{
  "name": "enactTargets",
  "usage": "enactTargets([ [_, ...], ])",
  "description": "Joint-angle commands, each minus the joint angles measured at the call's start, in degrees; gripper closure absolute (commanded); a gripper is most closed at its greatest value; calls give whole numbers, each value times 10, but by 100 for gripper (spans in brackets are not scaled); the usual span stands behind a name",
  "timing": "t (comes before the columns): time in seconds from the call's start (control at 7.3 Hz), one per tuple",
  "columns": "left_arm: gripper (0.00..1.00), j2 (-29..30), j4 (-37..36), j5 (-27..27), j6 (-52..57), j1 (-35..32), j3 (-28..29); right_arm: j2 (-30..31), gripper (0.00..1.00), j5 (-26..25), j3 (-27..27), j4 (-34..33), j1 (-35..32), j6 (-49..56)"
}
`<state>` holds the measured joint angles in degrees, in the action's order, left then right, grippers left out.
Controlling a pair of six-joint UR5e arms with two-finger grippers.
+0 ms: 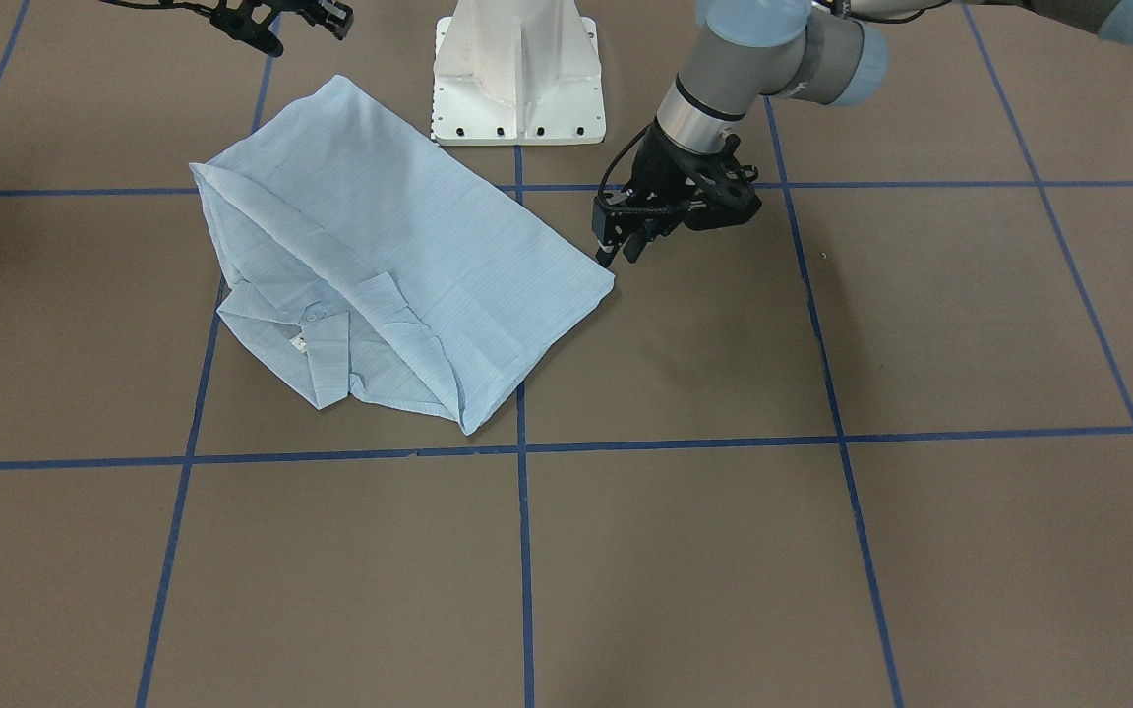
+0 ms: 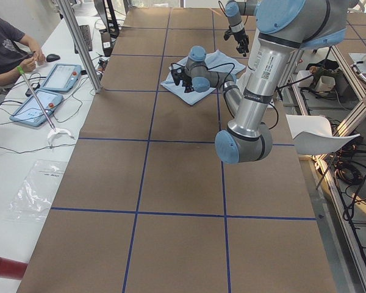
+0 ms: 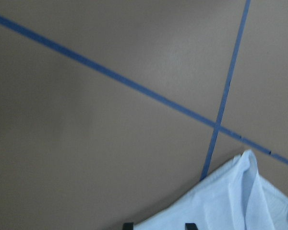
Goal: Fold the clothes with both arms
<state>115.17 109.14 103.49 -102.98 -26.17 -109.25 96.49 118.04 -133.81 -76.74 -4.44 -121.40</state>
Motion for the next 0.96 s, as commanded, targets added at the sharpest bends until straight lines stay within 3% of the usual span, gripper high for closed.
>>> enactTargets([
  [0.0,46,1,-24,-20,-37,61,5,-13,0,1,11,1,-123,5],
  [0.14,45,5,-24,-22,-37,63,19,-79,0,-2,61,1,-199,21],
  [0.41,45,22,-21,-30,-29,64,51,-164,0,-4,139,1,-271,31],
  [0.82,46,34,-13,-56,-28,63,81,-171,0,-19,159,1,-289,56],
])
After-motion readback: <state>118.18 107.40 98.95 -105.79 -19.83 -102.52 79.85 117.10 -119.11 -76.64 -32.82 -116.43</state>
